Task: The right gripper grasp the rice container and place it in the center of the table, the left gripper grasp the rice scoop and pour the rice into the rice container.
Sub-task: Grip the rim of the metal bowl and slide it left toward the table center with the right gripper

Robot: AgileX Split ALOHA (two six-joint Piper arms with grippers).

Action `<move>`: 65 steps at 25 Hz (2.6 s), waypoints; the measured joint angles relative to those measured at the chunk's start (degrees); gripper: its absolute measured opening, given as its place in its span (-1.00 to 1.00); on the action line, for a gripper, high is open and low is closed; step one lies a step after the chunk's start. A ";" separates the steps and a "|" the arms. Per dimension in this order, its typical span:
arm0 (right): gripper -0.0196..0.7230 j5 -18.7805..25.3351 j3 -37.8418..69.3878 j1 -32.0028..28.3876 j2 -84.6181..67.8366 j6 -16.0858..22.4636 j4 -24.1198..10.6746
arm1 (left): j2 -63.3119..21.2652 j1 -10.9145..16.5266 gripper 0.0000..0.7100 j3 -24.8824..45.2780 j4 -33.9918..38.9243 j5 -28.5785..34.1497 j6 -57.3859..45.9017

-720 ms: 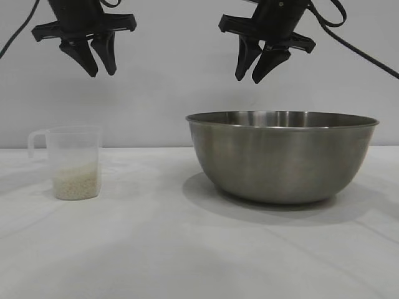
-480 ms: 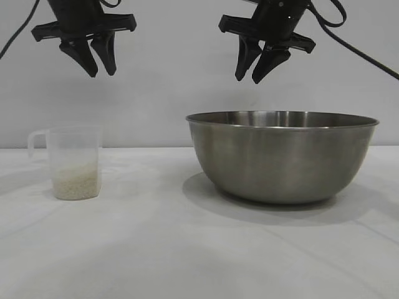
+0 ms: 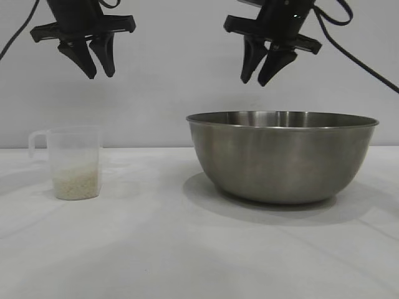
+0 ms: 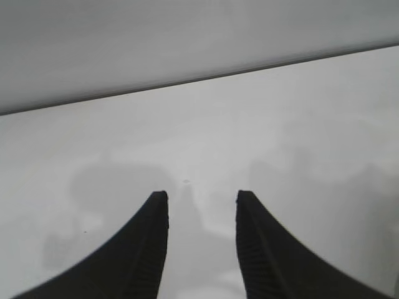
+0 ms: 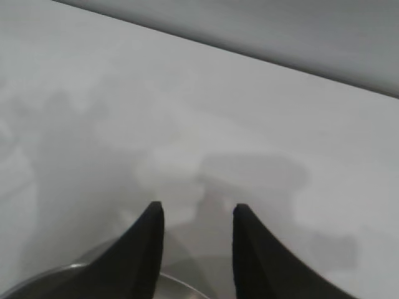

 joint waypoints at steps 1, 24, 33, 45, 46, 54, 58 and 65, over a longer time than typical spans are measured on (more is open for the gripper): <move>-0.30 1.07 0.00 -0.62 -1.18 0.00 -0.30 | 0.00 0.00 -0.37 0.00 0.00 0.00 0.00; -0.30 20.17 16.49 -3.13 -7.86 3.55 -12.15 | 0.00 0.00 -0.37 0.00 -1.58 0.00 0.00; -0.30 17.46 16.96 -3.13 -3.21 3.44 -12.24 | 0.00 0.00 -0.37 0.00 -1.72 0.00 0.00; -0.95 18.46 16.96 3.39 -0.80 2.34 -10.36 | 0.00 0.00 -0.37 0.00 -1.72 0.00 0.00; -0.95 18.59 16.96 4.69 -0.80 2.21 -10.34 | 0.00 0.00 -0.37 0.00 -1.72 0.00 0.00; -0.95 18.80 16.96 10.55 -0.80 1.98 -10.07 | 0.00 0.00 -0.37 0.00 -1.72 0.00 0.00; -0.49 18.94 16.96 10.85 -0.80 1.96 -11.45 | 0.00 0.00 -0.37 0.00 -1.72 0.00 0.00; -0.03 19.24 17.05 10.85 -4.49 1.85 -11.42 | 0.00 0.00 -0.37 0.00 -1.38 0.00 0.00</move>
